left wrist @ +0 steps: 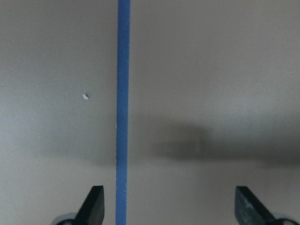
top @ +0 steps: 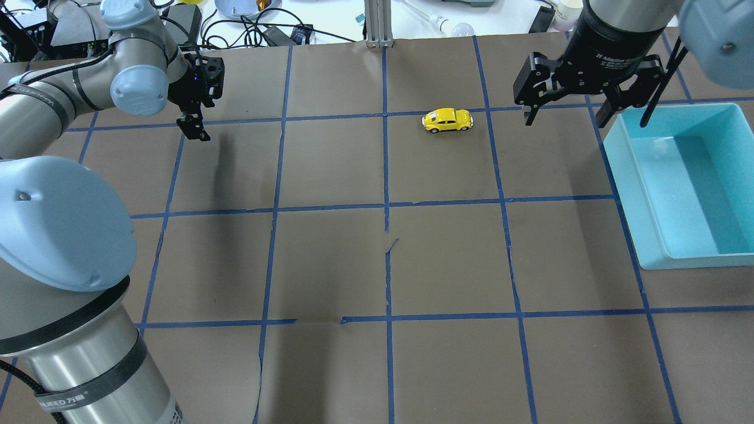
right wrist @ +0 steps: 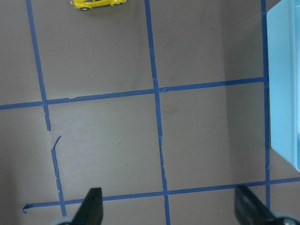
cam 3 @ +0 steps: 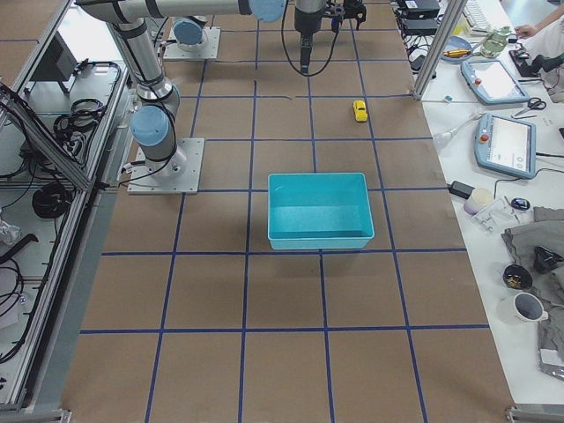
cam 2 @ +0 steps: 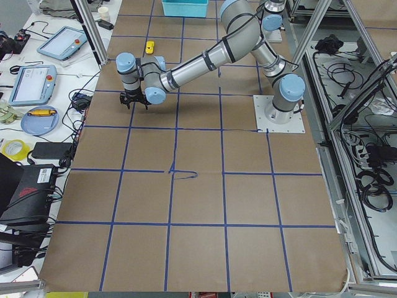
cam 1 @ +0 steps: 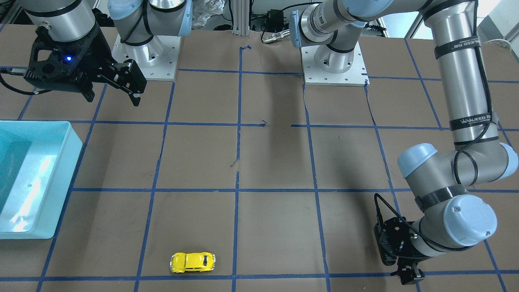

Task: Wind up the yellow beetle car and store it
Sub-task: 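Raise the left gripper away while the car rolls toward the right gripper, then lower the right gripper onto the car while the left arm retracts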

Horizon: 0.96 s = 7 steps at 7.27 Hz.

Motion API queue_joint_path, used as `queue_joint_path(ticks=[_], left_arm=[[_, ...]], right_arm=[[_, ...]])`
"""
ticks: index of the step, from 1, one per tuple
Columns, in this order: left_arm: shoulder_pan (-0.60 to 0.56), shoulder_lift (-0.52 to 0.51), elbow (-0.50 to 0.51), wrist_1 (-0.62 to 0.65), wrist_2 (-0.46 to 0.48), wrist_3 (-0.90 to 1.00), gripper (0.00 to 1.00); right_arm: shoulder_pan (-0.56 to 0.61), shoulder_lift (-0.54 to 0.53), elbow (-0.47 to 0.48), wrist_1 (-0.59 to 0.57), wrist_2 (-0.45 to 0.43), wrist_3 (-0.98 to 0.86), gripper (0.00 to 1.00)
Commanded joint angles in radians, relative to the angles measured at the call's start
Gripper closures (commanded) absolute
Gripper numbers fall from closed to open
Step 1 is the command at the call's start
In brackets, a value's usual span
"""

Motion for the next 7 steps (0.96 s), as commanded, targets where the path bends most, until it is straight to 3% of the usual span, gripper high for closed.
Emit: queue_joint_path(ticks=[1, 4, 5, 7], left_arm=[[-0.03, 0.052, -0.03, -0.02, 0.006, -0.171, 0.03], [-0.104, 0.249, -0.135, -0.075, 0.005, -0.495, 0.03], [-0.142, 0.317, -0.15, -0.107, 0.006, -0.651, 0.03], [-0.235, 0.433, -0.156, -0.214, 0.003, -0.921, 0.03]], right_arm=[[-0.013, 0.006, 0.004, 0.006, 0.0, 0.001, 0.0], [-0.006, 0.02, 0.009, -0.003, 0.006, -0.001, 0.0], [-0.006, 0.076, 0.007, -0.061, 0.005, -0.039, 0.0], [-0.003, 0.179, 0.007, -0.198, 0.015, -0.427, 0.0]])
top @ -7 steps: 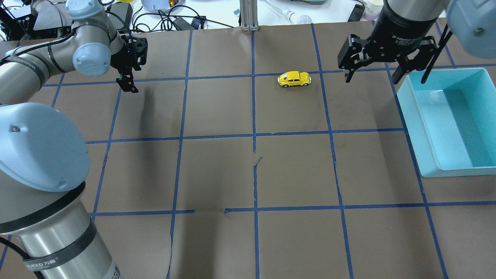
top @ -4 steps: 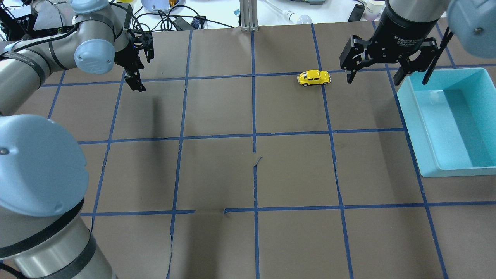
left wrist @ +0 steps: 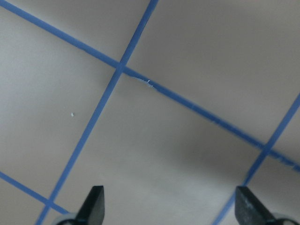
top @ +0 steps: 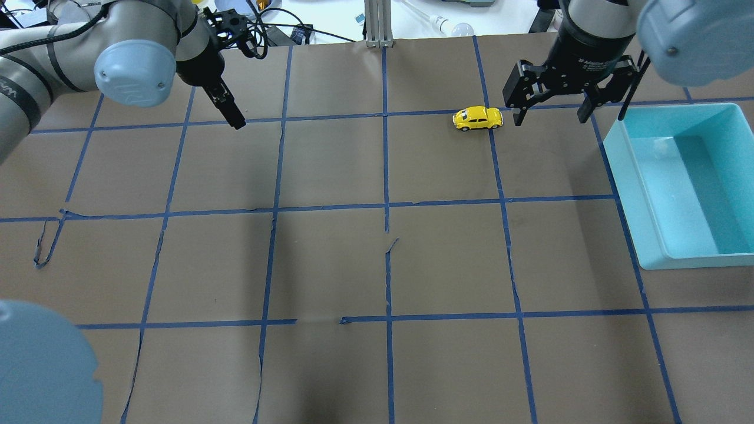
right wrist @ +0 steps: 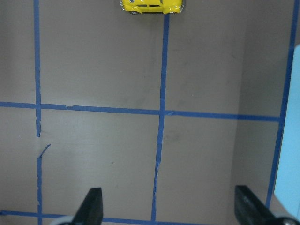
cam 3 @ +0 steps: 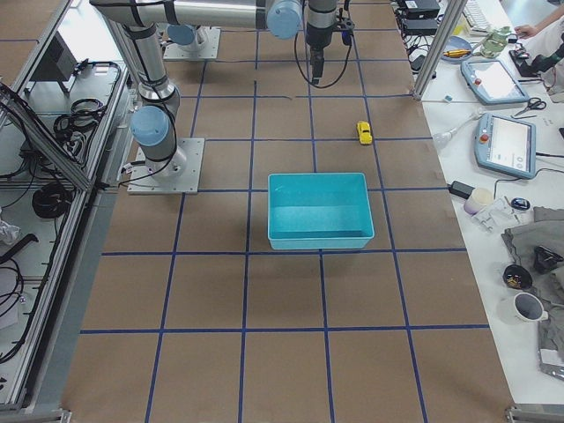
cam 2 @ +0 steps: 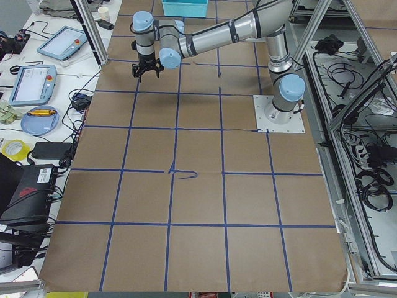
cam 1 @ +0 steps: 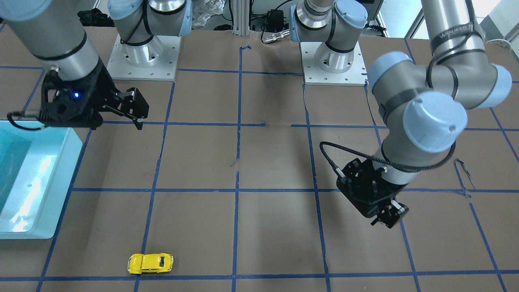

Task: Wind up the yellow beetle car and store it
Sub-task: 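Lower the right gripper onto the car while the left arm retracts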

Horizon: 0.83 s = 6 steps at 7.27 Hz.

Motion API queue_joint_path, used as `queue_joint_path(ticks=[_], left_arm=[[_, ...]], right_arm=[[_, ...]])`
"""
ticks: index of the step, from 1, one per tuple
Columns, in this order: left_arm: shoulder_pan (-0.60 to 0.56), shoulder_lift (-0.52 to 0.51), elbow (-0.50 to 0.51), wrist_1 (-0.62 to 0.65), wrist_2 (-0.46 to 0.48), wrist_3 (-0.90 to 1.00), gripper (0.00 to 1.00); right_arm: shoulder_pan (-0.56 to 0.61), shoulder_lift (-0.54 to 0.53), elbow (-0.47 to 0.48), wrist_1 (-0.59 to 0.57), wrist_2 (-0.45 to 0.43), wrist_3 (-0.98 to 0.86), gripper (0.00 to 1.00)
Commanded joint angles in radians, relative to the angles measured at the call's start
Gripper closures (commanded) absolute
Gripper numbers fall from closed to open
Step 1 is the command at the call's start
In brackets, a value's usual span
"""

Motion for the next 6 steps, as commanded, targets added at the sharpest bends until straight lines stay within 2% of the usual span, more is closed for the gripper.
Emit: queue_joint_path(ticks=[1, 2, 3, 5, 6], left_arm=[[-0.088, 0.137, -0.01, -0.124, -0.001, -0.277, 0.03], [-0.093, 0.201, -0.011, -0.236, -0.001, -0.39, 0.03], [-0.093, 0.264, -0.011, -0.296, -0.001, -0.557, 0.0], [-0.07, 0.338, -0.048, -0.315, -0.002, -0.783, 0.0], [-0.048, 0.353, -0.077, -0.297, -0.004, -0.867, 0.0]], right_arm=[[0.003, 0.098, 0.001, -0.159, 0.006, -0.329, 0.0], [0.006, 0.153, 0.001, -0.207, 0.003, -0.468, 0.0], [0.007, 0.183, 0.009, -0.306, 0.003, -0.609, 0.0], [0.007, 0.255, 0.012, -0.393, 0.006, -0.813, 0.0], [0.007, 0.299, 0.012, -0.463, 0.005, -1.015, 0.0]])
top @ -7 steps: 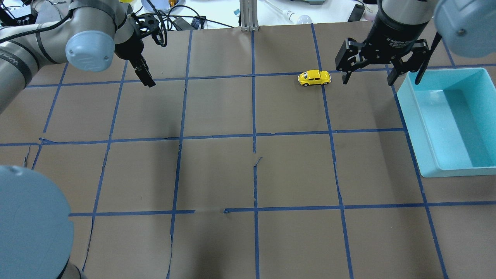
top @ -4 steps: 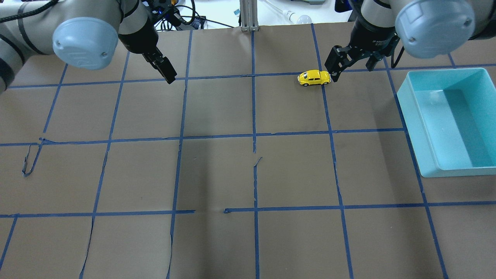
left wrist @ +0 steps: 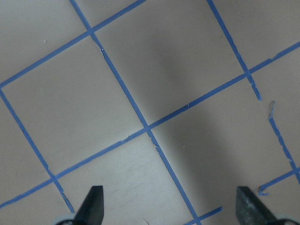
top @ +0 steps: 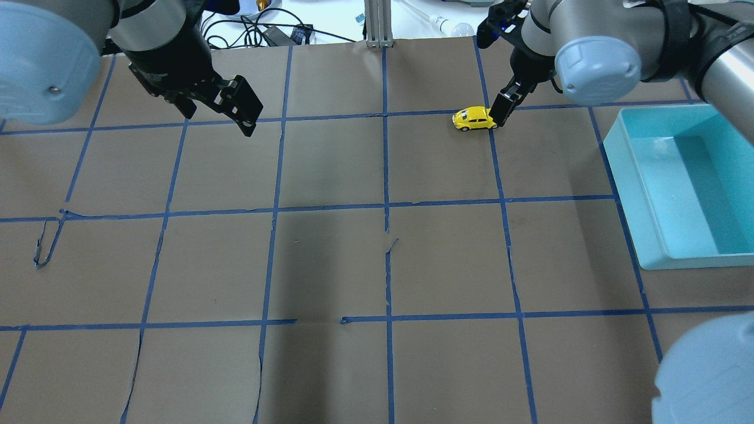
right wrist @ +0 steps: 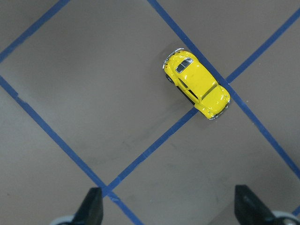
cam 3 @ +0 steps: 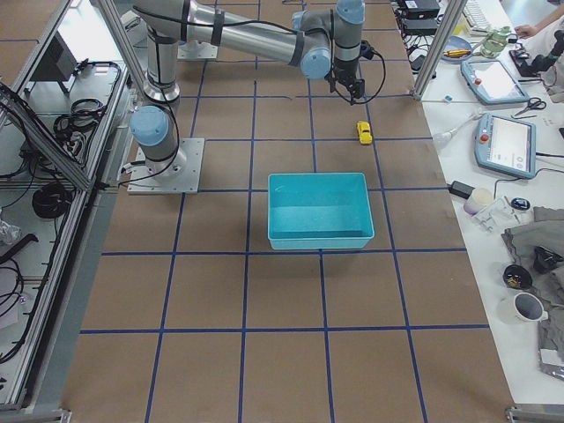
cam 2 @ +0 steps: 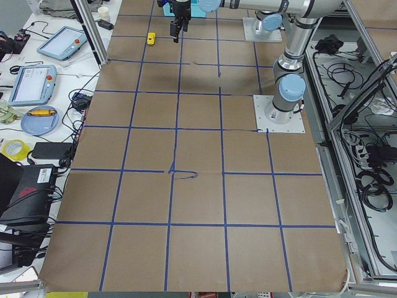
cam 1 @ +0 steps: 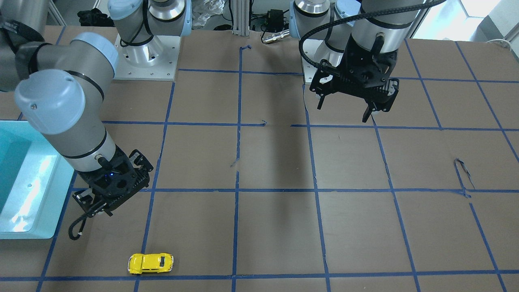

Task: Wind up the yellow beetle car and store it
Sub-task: 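Lower the right gripper onto the car while the left arm retracts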

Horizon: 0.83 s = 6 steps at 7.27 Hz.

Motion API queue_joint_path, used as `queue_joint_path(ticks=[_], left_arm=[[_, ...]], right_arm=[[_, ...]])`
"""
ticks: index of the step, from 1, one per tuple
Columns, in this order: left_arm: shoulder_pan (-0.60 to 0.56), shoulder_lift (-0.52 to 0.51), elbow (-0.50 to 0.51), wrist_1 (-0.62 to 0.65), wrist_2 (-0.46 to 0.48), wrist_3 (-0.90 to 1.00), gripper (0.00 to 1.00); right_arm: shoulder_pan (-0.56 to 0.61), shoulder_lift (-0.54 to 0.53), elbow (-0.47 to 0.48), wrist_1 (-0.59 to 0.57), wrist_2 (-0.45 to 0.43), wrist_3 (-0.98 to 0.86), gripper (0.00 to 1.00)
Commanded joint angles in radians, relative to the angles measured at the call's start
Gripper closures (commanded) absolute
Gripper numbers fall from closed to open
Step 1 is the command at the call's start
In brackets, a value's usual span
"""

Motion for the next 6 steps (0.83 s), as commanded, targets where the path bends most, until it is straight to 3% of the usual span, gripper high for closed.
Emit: queue_joint_path(ticks=[1, 4, 6], left_arm=[[0.032, 0.035, -0.048, 0.051, -0.009, -0.147, 0.0], [0.035, 0.035, -0.053, 0.067, -0.006, -0.147, 0.0], [0.035, 0.035, -0.053, 0.067, -0.007, -0.138, 0.0]], right_arm=[[0.0, 0.095, -0.003, -0.125, -0.003, -0.39, 0.0], [0.0, 0.169, -0.009, -0.225, 0.007, -0.466, 0.0], [0.002, 0.232, -0.058, -0.267, 0.06, -0.477, 0.0]])
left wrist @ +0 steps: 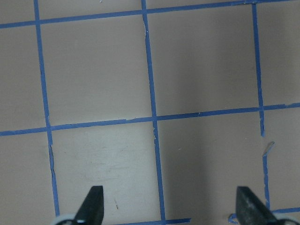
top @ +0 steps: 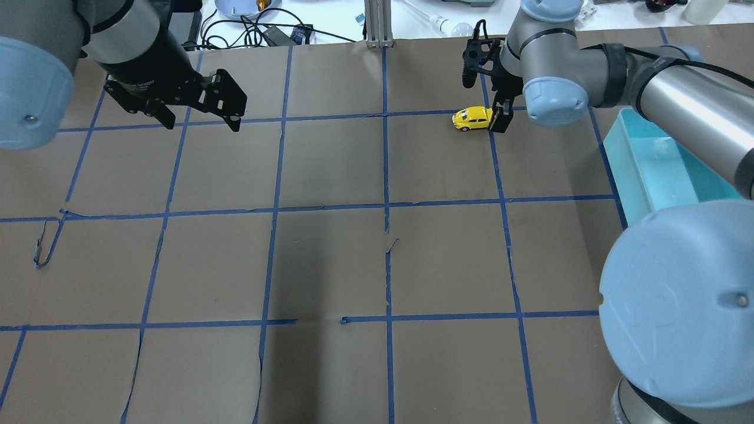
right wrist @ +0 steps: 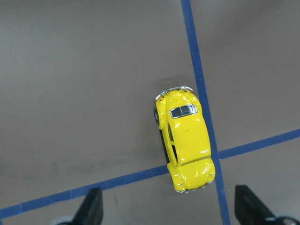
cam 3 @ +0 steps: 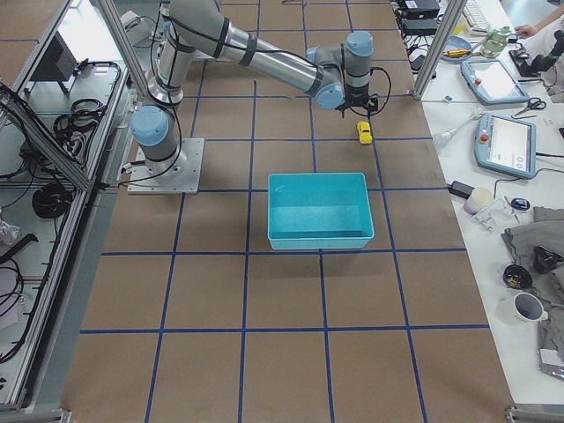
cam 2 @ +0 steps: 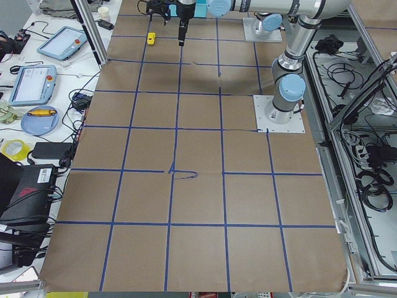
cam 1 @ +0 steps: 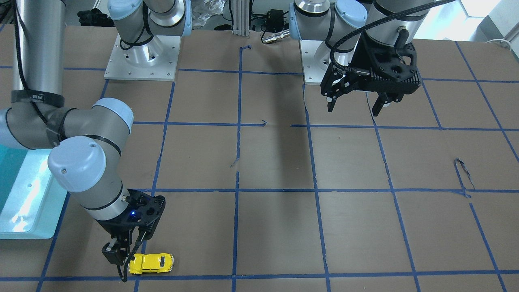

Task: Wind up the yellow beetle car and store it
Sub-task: 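Lower the right gripper onto the car while the left arm retracts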

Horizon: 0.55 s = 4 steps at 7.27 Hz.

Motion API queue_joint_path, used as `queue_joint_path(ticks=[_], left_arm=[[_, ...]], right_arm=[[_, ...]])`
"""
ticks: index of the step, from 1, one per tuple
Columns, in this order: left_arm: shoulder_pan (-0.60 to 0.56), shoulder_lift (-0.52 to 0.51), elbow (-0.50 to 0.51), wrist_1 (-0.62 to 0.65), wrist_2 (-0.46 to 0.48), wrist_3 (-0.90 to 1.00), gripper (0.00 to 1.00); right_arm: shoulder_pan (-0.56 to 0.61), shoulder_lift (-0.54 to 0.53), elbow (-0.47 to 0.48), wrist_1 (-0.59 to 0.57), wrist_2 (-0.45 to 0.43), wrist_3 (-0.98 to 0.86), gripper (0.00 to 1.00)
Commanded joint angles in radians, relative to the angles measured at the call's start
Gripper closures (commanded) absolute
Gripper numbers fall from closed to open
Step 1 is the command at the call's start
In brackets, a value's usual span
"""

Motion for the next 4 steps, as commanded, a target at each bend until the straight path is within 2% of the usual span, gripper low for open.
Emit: queue_joint_path(ticks=[1, 4], left_arm=[[0.0, 0.0, -0.001, 0.001, 0.0, 0.008, 0.0], [0.0, 0.0, -0.001, 0.001, 0.0, 0.011, 0.0]], right_arm=[[0.001, 0.093, -0.073, -0.024, 0.022, -0.018, 0.0], [0.003, 0.164, -0.129, -0.022, 0.023, -0.026, 0.0]])
